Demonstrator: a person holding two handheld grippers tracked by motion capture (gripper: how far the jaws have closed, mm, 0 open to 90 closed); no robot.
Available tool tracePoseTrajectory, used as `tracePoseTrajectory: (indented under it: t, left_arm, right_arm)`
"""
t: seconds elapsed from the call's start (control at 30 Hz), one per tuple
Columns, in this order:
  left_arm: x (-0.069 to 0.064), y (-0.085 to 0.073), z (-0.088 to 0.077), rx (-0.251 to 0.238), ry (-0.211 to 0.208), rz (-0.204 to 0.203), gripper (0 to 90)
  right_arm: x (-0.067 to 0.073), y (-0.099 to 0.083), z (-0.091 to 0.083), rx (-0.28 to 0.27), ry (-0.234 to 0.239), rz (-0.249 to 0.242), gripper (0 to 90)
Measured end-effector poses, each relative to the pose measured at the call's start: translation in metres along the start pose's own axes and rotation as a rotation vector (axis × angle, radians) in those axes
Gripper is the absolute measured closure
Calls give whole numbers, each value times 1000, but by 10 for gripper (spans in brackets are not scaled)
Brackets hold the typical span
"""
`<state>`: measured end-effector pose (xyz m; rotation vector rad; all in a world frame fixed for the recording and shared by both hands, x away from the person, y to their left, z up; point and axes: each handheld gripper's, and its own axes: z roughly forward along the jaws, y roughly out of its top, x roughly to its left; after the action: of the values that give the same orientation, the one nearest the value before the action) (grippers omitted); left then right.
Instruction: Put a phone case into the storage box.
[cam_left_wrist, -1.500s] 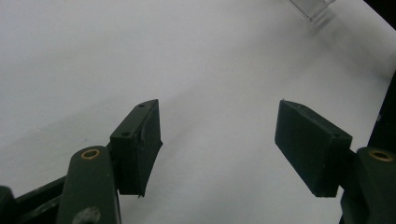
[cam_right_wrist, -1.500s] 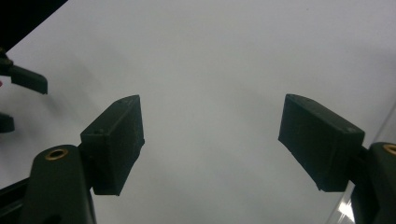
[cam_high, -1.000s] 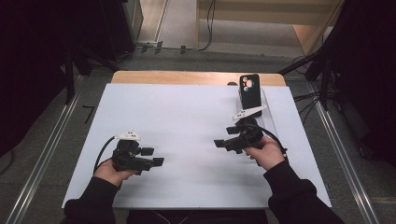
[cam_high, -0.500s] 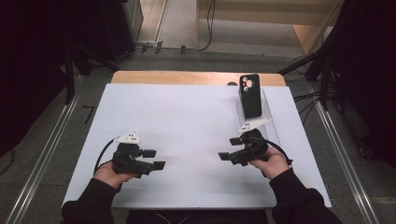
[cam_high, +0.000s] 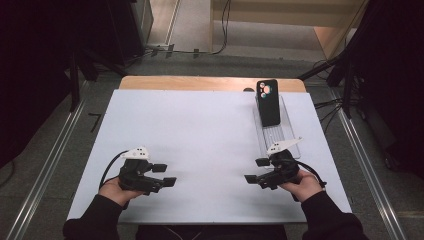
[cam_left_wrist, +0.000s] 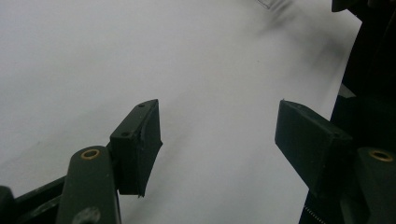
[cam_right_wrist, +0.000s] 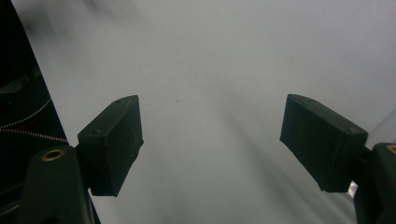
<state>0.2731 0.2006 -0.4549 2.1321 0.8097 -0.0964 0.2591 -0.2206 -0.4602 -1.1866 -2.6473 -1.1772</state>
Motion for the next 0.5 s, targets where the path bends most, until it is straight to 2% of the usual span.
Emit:
tracePoseTrajectory:
  t: [0.2, 0.33, 0.5]
  left_arm:
    - [-1, -2, -1, -5, -6, 1, 315]
    - [-1, -4, -2, -1, -5, 3, 315]
    - [0, -7, -2, 2, -6, -1, 315]
  right_arm:
    - [-3, -10, -7, 0, -12, 17, 192]
    - [-7, -17, -10, 3, -3, 35, 189]
    - [-12, -25, -12, 4, -26, 57, 184]
